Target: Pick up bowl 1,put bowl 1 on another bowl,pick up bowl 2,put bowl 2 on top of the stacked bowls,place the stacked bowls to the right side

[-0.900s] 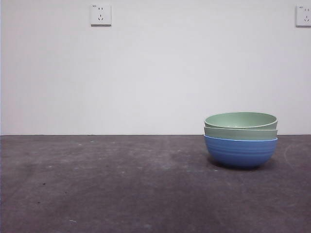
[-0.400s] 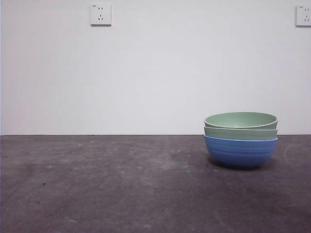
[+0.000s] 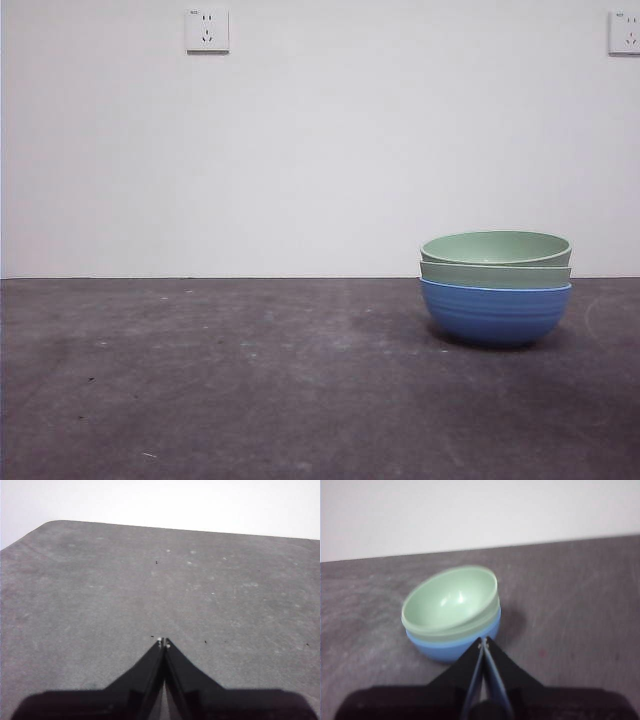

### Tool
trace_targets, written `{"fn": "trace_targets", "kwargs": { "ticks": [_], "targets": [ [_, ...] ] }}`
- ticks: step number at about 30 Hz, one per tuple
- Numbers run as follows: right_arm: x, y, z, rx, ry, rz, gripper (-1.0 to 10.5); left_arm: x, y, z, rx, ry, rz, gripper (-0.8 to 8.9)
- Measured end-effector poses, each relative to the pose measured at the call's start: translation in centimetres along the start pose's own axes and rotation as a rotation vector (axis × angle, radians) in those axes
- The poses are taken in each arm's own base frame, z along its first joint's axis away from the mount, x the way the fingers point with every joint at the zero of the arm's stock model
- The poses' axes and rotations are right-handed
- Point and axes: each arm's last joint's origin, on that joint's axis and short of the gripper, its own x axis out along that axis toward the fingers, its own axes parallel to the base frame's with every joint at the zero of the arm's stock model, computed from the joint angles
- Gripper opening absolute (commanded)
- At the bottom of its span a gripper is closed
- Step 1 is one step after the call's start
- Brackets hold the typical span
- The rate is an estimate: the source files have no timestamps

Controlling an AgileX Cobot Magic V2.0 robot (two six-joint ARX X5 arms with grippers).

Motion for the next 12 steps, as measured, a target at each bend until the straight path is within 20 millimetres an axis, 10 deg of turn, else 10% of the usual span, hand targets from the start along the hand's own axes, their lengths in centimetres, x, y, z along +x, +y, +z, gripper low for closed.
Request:
{"fn": "trace_targets", "kwargs": {
  "ticks": [12],
  "targets": [
    [-0.01, -0.06, -0.41, 0.070, 0.039, -0.011, 0.0, 0.00, 0.00, 0.00, 0.000, 0.000, 0.000, -0.03]
  ]
}}
